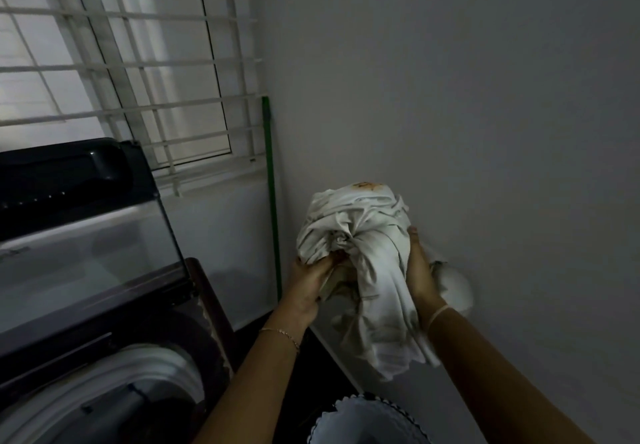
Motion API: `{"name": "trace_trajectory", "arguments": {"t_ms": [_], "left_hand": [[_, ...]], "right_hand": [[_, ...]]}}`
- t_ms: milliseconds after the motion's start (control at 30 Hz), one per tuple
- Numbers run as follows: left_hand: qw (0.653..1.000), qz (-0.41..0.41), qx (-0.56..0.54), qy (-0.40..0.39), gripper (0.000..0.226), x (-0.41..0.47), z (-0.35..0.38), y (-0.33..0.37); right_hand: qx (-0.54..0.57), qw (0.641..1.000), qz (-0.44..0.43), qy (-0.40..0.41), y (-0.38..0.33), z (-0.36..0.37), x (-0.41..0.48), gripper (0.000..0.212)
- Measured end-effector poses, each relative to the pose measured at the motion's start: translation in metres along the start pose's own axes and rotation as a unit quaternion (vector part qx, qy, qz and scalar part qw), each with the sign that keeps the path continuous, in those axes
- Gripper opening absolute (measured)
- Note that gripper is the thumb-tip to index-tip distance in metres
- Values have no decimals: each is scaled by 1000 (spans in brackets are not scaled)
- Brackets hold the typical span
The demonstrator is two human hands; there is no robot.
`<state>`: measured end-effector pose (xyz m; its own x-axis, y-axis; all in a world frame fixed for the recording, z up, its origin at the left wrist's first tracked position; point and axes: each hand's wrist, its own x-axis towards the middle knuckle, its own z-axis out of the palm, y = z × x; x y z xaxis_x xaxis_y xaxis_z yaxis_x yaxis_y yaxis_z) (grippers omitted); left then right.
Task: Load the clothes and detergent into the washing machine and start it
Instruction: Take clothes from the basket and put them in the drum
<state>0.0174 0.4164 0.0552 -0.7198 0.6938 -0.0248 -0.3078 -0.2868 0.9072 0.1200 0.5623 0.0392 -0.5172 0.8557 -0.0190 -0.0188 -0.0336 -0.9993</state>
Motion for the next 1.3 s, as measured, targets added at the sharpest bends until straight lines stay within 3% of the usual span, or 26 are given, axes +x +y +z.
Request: {"name": "trace_trajectory", "arguments": {"t_ms": [100, 167, 367, 433, 533, 600, 700, 800, 967, 1100, 1300], "left_hand": [[999, -17, -42, -27, 30, -4, 12, 3], [997, -19, -60, -39, 23, -7, 19, 4], [994, -21, -82, -67, 22, -9, 34, 2], [994, -27, -84, -68, 37, -10, 37, 3], [993, -58, -85, -64, 75, -7, 40, 3], [990, -82, -99, -62, 78, -5, 42, 1], [981, -109, -144, -69, 37, -12, 49, 2], [971, -160, -167, -65, 32, -17, 55, 2], [977, -195, -83, -22, 45, -16, 51, 6], [974, -225, -16, -10, 75, -13, 44, 6], [961, -275, 19, 8, 35, -30, 39, 3]], "right_hand": [[0, 998, -14, 54, 8, -2, -2, 69], [89, 987, 12, 137, 0, 1, -13, 77], [41, 925, 114, 361, -13, -11, -40, 64], [-28, 926, 52, 374, -11, -14, -49, 62], [-139, 919, 0, 369, 1, -24, -47, 61], [-127, 930, 32, 344, 1, -28, -45, 60], [140, 962, 124, 201, -6, -29, -46, 58], [280, 941, 183, 47, -7, -35, -47, 71], [382, 902, 198, 47, -15, -42, -48, 70], [393, 906, 159, 23, -26, -43, -46, 56], [409, 902, 137, 9, -20, -37, -40, 50]]}}
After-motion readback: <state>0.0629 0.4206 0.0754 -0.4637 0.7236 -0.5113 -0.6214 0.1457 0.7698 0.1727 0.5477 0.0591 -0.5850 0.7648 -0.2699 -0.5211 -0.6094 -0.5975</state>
